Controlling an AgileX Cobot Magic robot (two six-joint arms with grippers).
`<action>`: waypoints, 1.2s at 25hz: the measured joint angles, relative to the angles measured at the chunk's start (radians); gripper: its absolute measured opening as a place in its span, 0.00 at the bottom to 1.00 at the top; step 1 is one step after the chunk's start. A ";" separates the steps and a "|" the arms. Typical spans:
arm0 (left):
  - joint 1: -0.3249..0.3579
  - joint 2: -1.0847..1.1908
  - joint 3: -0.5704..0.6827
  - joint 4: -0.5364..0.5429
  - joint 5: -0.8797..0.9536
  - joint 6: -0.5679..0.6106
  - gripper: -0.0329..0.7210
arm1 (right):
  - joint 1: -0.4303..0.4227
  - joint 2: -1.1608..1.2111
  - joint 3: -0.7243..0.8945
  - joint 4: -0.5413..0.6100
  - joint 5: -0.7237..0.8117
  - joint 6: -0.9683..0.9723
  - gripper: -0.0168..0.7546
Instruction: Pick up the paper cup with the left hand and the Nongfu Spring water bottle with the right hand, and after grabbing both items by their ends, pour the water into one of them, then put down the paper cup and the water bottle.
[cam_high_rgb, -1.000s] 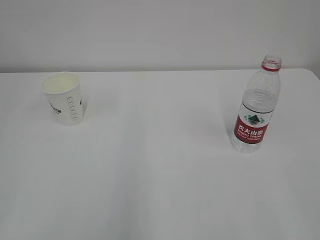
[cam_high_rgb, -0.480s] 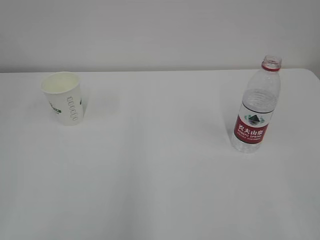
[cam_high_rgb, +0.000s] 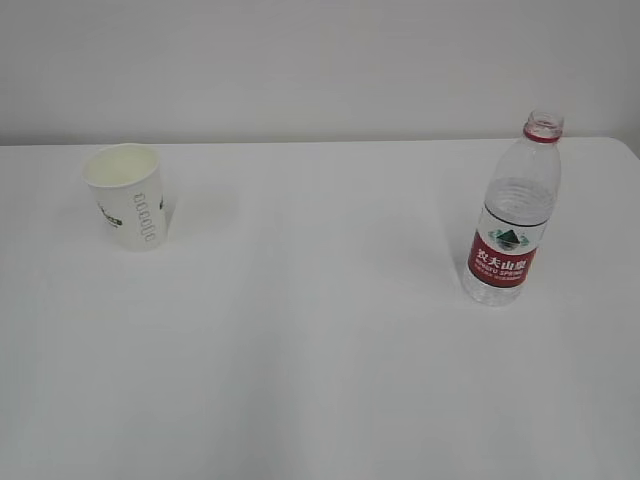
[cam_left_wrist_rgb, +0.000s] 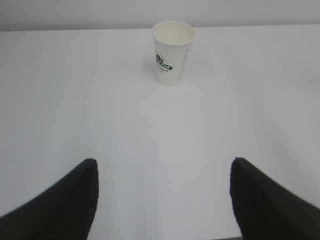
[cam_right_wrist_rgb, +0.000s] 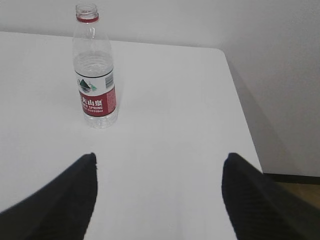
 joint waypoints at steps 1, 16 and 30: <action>0.000 0.000 0.000 0.000 -0.011 0.006 0.82 | 0.000 0.000 0.000 0.000 -0.004 0.000 0.79; 0.000 0.117 -0.001 0.020 -0.214 0.040 0.82 | 0.000 0.009 -0.002 -0.007 -0.112 -0.004 0.79; 0.000 0.355 -0.001 0.012 -0.506 0.043 0.82 | 0.000 0.235 -0.002 -0.013 -0.369 -0.004 0.79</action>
